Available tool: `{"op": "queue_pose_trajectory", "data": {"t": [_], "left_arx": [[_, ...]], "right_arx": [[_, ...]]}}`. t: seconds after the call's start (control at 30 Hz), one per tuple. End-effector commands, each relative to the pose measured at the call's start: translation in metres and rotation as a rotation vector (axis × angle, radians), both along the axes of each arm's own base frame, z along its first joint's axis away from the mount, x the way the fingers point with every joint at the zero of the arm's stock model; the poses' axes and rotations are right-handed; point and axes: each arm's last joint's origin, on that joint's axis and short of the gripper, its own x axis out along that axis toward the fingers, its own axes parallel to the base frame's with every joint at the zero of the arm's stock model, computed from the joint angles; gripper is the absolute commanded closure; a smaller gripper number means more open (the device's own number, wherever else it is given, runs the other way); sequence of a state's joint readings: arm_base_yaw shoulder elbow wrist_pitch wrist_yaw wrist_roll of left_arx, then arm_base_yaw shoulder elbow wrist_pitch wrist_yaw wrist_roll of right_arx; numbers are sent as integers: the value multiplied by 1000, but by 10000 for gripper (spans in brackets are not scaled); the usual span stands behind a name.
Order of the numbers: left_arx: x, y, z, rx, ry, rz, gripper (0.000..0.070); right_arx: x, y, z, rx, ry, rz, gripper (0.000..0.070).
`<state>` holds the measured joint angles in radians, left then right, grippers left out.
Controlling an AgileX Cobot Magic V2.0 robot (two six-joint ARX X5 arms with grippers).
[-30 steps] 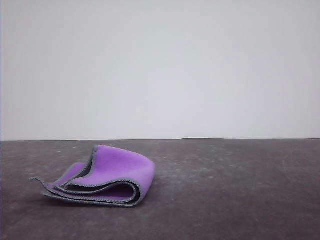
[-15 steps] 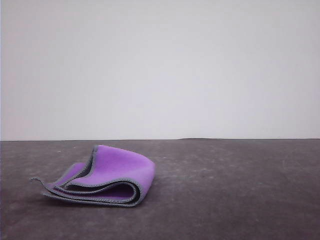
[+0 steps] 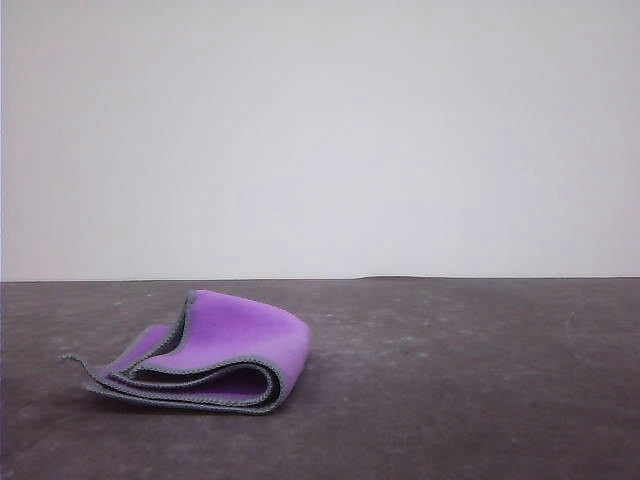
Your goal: Fold clothes
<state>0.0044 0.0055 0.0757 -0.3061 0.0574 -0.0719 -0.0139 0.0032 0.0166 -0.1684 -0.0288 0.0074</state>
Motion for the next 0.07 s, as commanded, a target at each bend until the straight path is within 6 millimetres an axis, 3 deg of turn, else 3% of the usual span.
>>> {"op": "queue_pose_trajectory", "data": {"t": [0.0, 0.03], "left_arx": [[1, 0, -7, -4, 29, 4, 684], [1, 0, -7, -4, 29, 4, 684]], "right_arx": [[0, 0, 0, 11, -6, -5, 690], [0, 0, 0, 11, -6, -5, 690]]}}
